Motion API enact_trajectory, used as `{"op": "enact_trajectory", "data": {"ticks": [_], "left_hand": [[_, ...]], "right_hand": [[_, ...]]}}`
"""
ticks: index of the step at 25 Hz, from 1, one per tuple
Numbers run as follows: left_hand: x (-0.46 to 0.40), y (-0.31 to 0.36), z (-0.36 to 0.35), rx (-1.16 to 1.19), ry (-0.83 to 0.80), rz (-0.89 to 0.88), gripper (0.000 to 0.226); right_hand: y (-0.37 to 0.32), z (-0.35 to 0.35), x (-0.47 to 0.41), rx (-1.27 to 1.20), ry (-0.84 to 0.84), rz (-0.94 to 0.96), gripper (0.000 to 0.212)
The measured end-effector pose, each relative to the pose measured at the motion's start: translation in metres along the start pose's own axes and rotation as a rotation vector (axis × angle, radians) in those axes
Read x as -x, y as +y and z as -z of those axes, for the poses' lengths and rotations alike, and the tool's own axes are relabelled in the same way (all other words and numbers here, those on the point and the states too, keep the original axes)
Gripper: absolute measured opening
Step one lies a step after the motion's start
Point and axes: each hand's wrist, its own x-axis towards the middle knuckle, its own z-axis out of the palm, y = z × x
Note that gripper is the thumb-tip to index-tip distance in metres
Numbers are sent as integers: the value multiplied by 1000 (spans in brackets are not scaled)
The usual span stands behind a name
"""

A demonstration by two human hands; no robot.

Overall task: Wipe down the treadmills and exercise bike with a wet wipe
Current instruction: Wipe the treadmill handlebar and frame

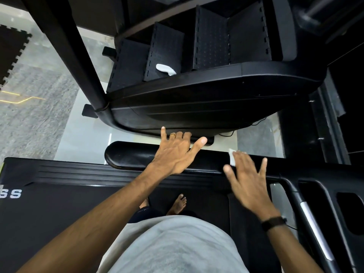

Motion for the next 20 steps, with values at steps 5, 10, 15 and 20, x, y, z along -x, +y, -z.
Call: {"op": "enact_trajectory", "data": {"ticks": [5,10,15,20], "left_hand": [[-5,-1,2,216,24,62,99],[1,1,12,451,144,109,67],[3,7,18,608,229,151,97],[-1,5,16,823,258,192,94]], "right_hand": [[-52,14,-74,-23,-316,-63,111],[-72,4,-6,-49,-96,244,92],[-16,14,-45,-66,-208,-22,108],[-85,11,-102,-89,-534,114,97]]}}
